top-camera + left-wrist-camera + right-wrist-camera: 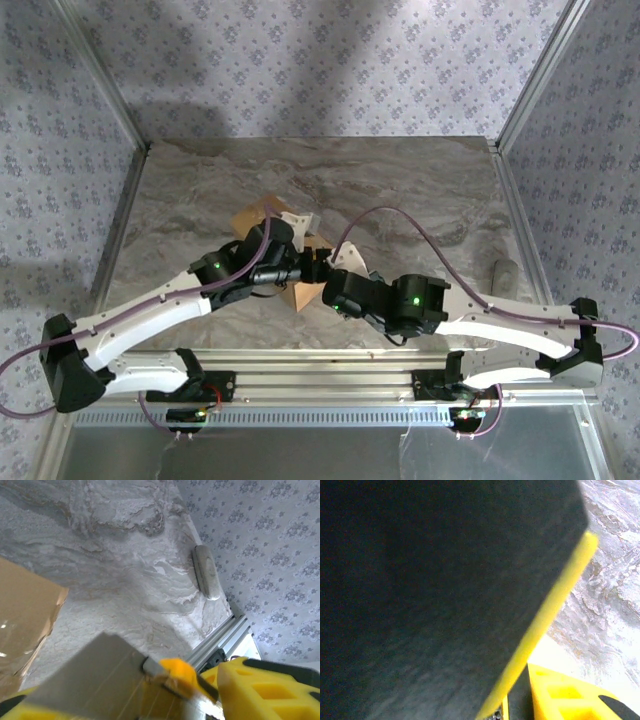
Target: Unpack the express box
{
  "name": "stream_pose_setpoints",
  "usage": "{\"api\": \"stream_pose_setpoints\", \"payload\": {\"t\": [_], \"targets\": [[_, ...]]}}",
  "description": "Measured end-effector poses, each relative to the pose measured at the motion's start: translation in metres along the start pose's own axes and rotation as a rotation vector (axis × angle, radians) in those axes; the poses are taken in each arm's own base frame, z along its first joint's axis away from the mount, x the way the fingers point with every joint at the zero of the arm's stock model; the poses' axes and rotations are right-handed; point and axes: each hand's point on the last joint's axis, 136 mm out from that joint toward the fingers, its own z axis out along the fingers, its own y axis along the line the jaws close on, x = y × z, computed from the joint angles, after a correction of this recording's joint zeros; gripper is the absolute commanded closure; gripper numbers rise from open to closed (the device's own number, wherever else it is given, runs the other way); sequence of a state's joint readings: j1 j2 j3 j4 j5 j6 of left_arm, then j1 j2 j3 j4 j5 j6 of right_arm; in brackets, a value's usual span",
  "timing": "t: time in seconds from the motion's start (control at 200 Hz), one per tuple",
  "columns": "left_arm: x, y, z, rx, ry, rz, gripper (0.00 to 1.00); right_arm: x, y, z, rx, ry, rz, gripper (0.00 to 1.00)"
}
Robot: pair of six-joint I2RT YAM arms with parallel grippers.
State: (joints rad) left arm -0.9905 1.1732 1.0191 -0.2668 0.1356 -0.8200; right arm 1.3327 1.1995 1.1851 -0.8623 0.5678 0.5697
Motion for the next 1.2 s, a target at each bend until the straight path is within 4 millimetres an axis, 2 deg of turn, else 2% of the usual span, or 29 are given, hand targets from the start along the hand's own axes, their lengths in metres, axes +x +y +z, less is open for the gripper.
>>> {"api": "stream_pose_setpoints", "payload": {"t": [0.12, 0.195, 0.25, 0.345, 0.43, 0.525, 0.59, 0.775, 0.87, 0.93, 1.035, 1.144, 1.199], "targets": [[-0.004, -0.005, 0.002, 0.017, -0.011, -0.008, 0.68, -0.001, 0.0, 0.0, -0.002, -0.002, -0.001, 1.0], [-0.006, -0.008, 0.002, 0.031, -0.018, -0.013, 0.87, -0.001, 0.0, 0.0, -0.001, -0.004, 0.001, 1.0], [-0.012, -0.019, -0.001, 0.074, -0.031, -0.038, 1.0, -0.002, -0.002, 0.0, 0.006, -0.009, 0.02, 0.97], [-0.019, -0.028, -0.006, 0.1, -0.056, -0.04, 1.0, -0.009, -0.004, -0.002, 0.013, -0.037, 0.038, 0.81], [-0.019, -0.028, -0.007, 0.102, -0.061, -0.042, 1.0, -0.01, -0.005, -0.004, 0.007, -0.044, 0.043, 0.73], [-0.02, -0.028, -0.008, 0.103, -0.067, -0.043, 1.0, -0.01, -0.004, -0.005, -0.006, -0.054, 0.055, 0.47], [-0.021, -0.024, -0.01, 0.093, -0.074, -0.036, 1.0, -0.008, -0.005, -0.005, -0.014, -0.059, 0.063, 0.39], [-0.042, -0.002, -0.025, 0.034, -0.145, -0.031, 1.0, -0.011, -0.012, -0.02, -0.09, -0.125, 0.138, 0.32], [-0.064, 0.01, -0.041, -0.016, -0.207, -0.021, 1.0, -0.012, -0.023, -0.03, -0.136, -0.172, 0.2, 0.31], [-0.082, 0.01, -0.051, -0.033, -0.255, -0.01, 1.0, -0.015, -0.03, -0.035, -0.173, -0.208, 0.249, 0.3], [-0.116, -0.004, -0.075, -0.031, -0.355, 0.023, 1.0, -0.026, -0.038, -0.042, -0.26, -0.283, 0.345, 0.27], [-0.154, -0.033, -0.108, 0.008, -0.483, 0.069, 1.0, -0.046, -0.044, -0.047, -0.363, -0.376, 0.43, 0.26], [-0.171, -0.049, -0.125, 0.036, -0.551, 0.087, 1.0, -0.062, -0.048, -0.05, -0.415, -0.433, 0.466, 0.25]]}}
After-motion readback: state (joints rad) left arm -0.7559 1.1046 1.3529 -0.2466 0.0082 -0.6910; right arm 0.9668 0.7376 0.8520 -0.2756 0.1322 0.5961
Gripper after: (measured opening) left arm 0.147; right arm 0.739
